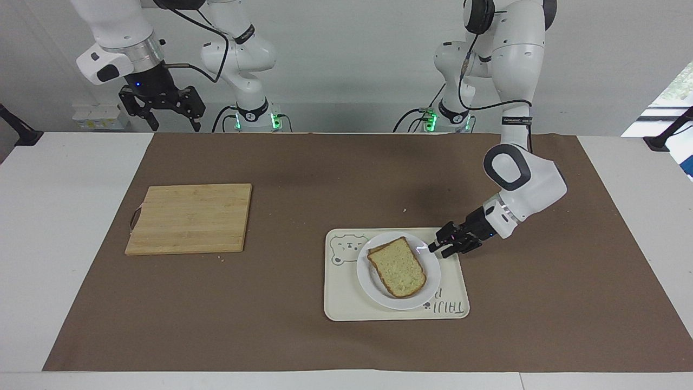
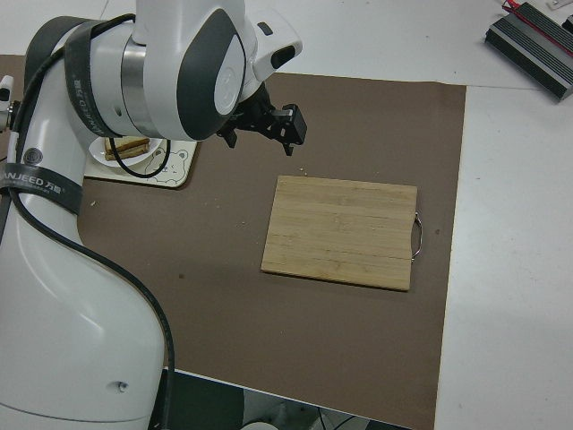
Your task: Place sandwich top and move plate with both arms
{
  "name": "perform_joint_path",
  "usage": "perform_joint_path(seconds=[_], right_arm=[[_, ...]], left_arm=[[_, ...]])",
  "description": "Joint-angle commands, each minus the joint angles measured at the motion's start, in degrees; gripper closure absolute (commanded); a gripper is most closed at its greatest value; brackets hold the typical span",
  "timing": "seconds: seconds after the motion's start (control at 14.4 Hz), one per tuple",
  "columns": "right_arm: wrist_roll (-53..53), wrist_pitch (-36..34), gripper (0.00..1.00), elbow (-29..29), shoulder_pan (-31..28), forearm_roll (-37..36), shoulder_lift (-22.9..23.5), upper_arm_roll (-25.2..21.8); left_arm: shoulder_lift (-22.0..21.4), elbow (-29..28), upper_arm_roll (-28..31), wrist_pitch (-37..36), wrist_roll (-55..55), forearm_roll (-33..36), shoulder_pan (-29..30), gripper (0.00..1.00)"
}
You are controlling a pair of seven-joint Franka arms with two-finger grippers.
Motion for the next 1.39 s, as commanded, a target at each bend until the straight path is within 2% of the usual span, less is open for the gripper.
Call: perform_joint_path(seconds=[0.0, 0.07, 0.21, 0.35, 0.56, 0.7, 0.83, 0.97, 1.32], right_arm=[[-1.71, -0.82, 0.00, 1.23, -0.44, -0.10, 0.69, 0.20], [-1.71, -0.82, 0.00, 1.23, -0.44, -0.10, 0.69, 0.20], [-1.62, -0.82, 0.00, 1.23, -0.44, -0.10, 0.69, 0.20], [-1.71, -0.82, 0.00, 1.23, -0.44, -0.10, 0.69, 0.20], [-1.71, -0.82, 0.00, 1.23, -0.53, -0.10, 0.69, 0.20], [-1.71, -0.82, 0.00, 1.23, -0.53, -0.10, 0.69, 0.20], [-1.71, -0.82, 0.00, 1.23, -0.44, -0.10, 0.69, 0.20], [-1.71, -0.82, 0.00, 1.23, -0.53, -0.10, 0.69, 0.20], [-1.62, -0.82, 0.00, 1.23, -0.44, -0.10, 0.69, 0.20]], left_arm=[[-5.73, -0.57, 1.22, -2.75, -5.17, 9.79, 0.64, 0.11], [-7.66, -0.39, 2.45, -4.59, -5.88, 14.01, 0.64, 0.02], [-11.44, 1.97, 4.65, -9.85, -8.59, 24.36, 0.64, 0.00], [-14.26, 8.10, 6.32, -19.15, -10.98, 36.32, 0.64, 0.00], [-14.36, 20.58, 8.35, -33.48, -11.95, 47.51, 0.64, 0.00], [-15.67, 22.72, 8.70, -39.21, -11.95, 50.34, 0.64, 0.00], [-19.00, 22.64, 8.61, -40.64, -11.95, 50.70, 0.64, 0.00], [-21.38, 22.55, 8.44, -42.39, -11.86, 54.28, 0.55, 0.00], [-22.00, 22.55, 8.27, -44.25, -11.95, 54.74, 0.47, 0.00]])
